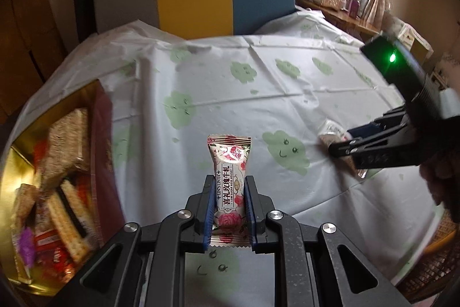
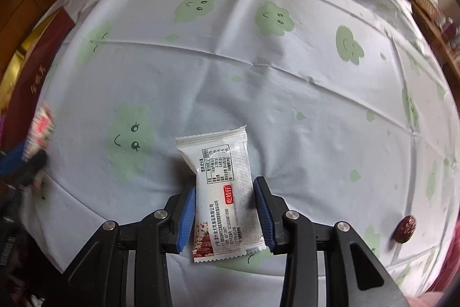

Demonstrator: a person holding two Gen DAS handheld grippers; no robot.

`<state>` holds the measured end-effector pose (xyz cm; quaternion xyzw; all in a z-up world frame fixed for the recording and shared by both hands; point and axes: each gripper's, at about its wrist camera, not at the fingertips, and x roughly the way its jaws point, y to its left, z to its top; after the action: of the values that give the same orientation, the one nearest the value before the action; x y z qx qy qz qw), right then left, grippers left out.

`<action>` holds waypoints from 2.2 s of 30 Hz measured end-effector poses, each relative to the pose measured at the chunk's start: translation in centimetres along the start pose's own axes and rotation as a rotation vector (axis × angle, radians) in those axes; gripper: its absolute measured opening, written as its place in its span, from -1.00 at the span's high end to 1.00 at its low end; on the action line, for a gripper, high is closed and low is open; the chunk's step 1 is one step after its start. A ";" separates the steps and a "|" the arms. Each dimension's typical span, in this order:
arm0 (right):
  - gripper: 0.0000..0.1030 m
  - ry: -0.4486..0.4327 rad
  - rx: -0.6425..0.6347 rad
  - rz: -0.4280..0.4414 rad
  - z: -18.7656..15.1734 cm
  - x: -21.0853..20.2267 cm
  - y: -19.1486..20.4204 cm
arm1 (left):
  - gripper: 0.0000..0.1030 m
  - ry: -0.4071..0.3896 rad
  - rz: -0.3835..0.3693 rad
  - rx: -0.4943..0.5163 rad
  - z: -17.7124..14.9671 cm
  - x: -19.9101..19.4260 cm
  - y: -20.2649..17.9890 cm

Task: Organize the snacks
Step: 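Carry the pink floral candy bar over the gold tin with the left gripper, then lower the floral candy bar into the tin and open the left gripper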

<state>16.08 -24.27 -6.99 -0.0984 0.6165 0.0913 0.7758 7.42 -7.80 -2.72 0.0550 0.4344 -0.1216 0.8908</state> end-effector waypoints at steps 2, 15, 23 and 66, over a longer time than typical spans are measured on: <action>0.24 -0.004 -0.007 -0.006 -0.2 0.0 0.2 | 0.63 -0.019 0.015 -0.001 0.0 -0.9 0.2; 0.23 -0.012 -0.007 -0.006 -0.6 0.3 0.4 | 0.63 -0.060 0.059 -0.065 -0.9 -4.6 3.3; 0.24 -0.014 -0.016 -0.022 -0.9 0.3 1.1 | 0.63 -0.071 0.080 -0.108 -1.6 -5.9 5.3; 0.24 -0.030 -0.061 -0.074 -1.5 -0.3 2.8 | 0.53 -0.023 0.151 -0.590 -5.1 -5.9 23.4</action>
<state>13.82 -21.96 -7.15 -0.1433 0.5975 0.0828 0.7846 6.23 16.83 -1.43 -0.1754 0.4354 0.0758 0.8797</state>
